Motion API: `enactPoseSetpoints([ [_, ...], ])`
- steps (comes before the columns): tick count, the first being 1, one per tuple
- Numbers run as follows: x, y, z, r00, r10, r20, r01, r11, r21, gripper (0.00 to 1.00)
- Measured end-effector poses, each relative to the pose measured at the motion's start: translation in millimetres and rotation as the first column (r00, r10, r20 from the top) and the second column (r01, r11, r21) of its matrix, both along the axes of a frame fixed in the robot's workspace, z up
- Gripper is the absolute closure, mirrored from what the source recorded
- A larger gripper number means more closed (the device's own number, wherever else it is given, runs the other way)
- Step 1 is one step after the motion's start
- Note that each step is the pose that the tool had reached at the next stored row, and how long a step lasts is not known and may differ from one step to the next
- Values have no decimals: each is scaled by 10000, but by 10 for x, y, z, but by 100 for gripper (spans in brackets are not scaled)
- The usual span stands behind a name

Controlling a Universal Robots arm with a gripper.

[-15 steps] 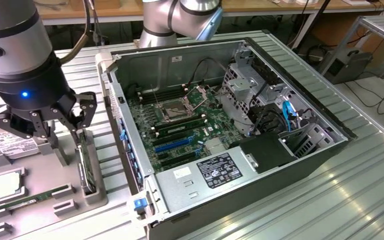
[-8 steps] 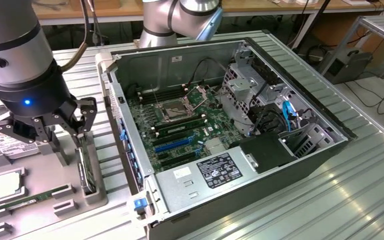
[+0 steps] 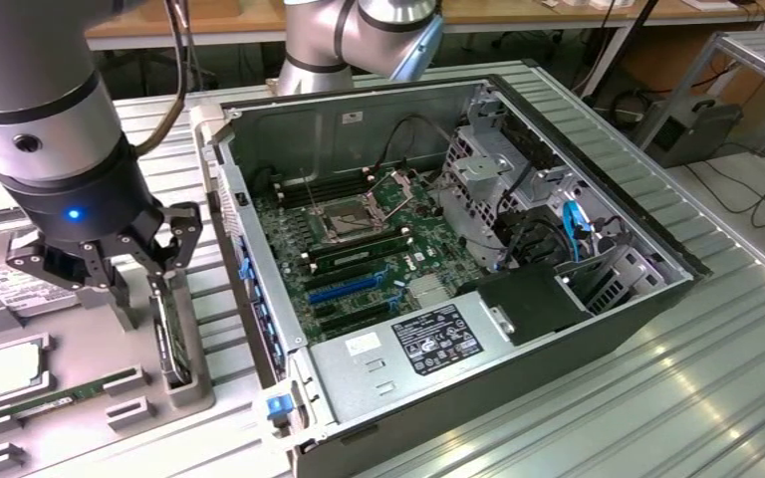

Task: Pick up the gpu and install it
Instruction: 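Pick up the gpu and move the gpu toward the slot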

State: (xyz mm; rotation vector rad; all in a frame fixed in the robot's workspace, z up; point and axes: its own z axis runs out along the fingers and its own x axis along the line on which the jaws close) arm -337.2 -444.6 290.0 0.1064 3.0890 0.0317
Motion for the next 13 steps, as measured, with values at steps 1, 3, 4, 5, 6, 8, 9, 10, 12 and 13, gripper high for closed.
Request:
enactPoseSetpoints([
  [1,7,1,-26,10000,6,0,-6,10000,-1,58],
  [3,7,1,-62,10000,6,0,-6,10000,-1,58],
  [4,7,1,-81,10000,7,-1,-7,10000,-1,58],
  [5,7,0,-97,10000,9,0,-9,10000,-1,58],
  [6,7,-1,-118,10000,16,0,-16,10000,-1,58],
  [8,7,-3,-148,10000,32,2,-32,10000,-1,58],
  [9,7,-4,-164,10000,47,6,-47,10000,-1,58],
  [10,7,-4,-175,10000,62,8,-62,10000,-1,58],
  [12,7,-5,-198,10000,94,15,-94,10000,-1,58],
  [13,7,-5,-209,9999,111,20,-111,9999,-1,58],
])
